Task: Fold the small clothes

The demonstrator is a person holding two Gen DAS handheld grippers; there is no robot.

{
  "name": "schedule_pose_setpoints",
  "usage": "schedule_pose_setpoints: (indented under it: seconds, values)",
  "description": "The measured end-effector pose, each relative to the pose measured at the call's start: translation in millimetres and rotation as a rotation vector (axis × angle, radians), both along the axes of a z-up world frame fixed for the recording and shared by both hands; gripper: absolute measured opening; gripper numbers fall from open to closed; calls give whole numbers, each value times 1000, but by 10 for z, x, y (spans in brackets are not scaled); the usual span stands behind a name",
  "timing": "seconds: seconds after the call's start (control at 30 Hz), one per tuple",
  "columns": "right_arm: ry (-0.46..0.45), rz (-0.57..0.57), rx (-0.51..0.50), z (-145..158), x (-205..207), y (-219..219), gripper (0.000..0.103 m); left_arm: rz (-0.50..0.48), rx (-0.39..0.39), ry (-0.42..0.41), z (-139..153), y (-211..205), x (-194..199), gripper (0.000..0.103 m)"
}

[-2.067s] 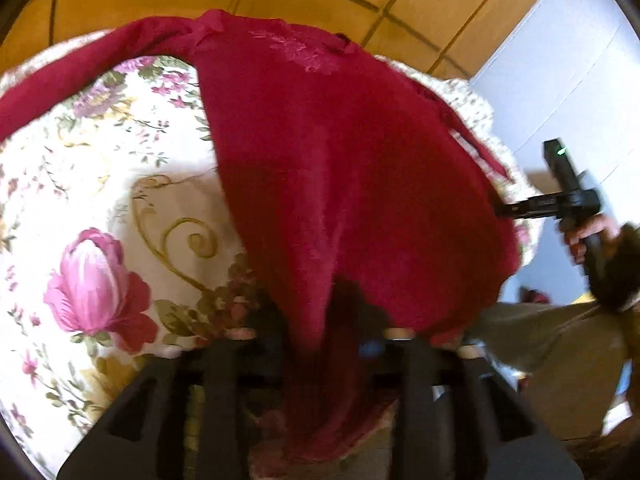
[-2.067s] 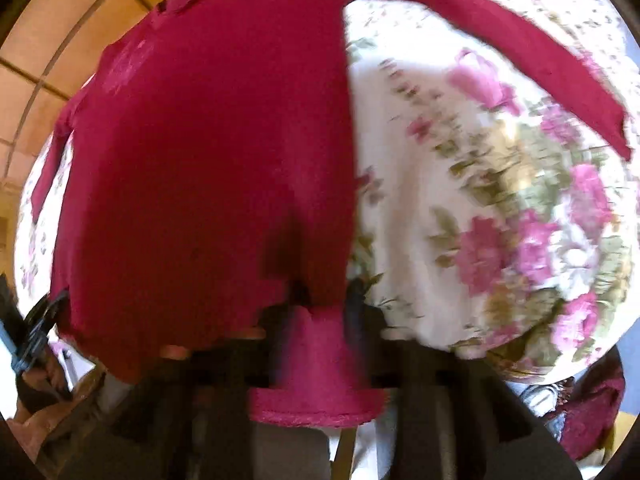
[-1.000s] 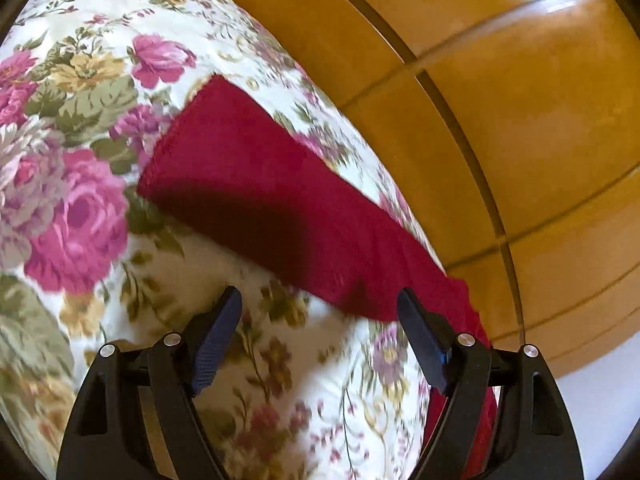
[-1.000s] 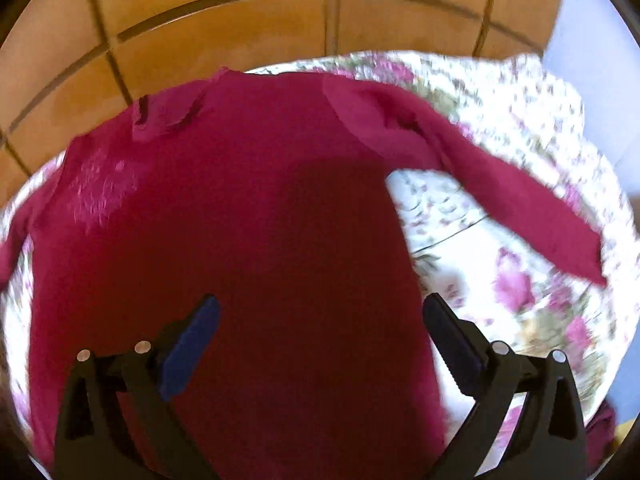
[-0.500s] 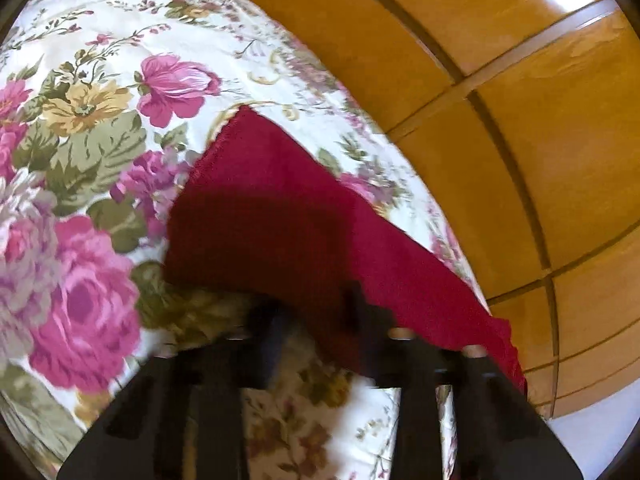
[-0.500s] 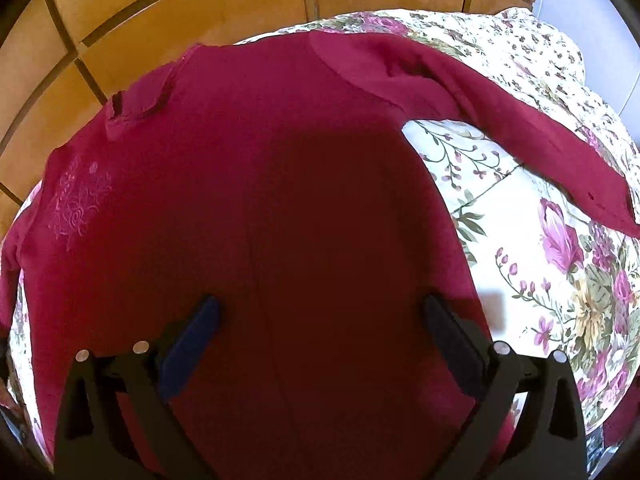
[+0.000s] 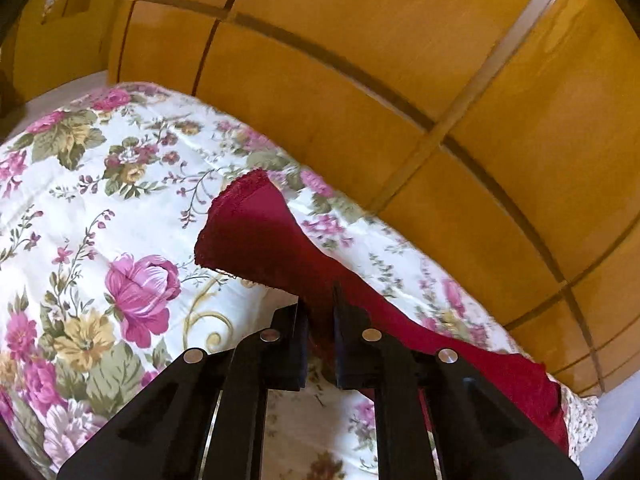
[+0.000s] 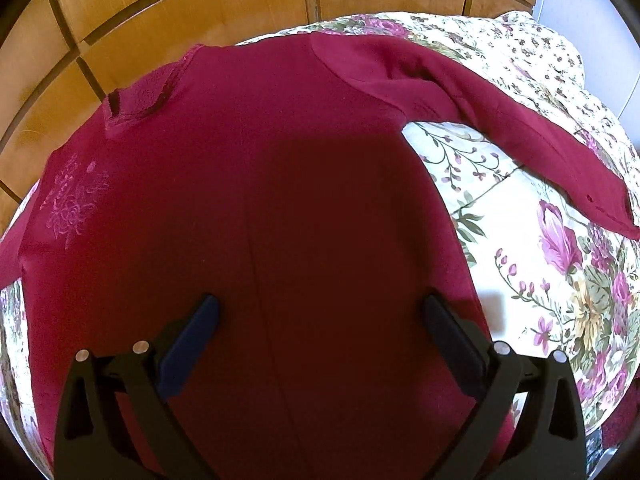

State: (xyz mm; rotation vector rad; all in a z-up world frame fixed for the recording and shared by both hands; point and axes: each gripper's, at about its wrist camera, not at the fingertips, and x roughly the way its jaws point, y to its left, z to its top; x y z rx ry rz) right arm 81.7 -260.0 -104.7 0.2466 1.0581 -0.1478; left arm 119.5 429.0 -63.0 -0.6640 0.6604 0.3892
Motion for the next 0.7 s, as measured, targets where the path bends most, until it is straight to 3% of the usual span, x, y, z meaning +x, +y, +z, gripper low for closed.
schedule_pose_setpoints:
  seconds: [0.13, 0.33, 0.53, 0.7]
  values:
    - [1, -1, 0, -6, 12, 0, 101, -10, 50, 96, -233, -94, 141, 9]
    - [-14, -3, 3, -1, -6, 11, 101, 17, -20, 62, -404, -111, 4, 9]
    - [-17, -2, 0, 13, -32, 23, 101, 46, -19, -35, -45, -314, -38, 9]
    - [-10, 2, -4, 26, -30, 27, 101, -70, 69, -144, 376, -883, 55, 9]
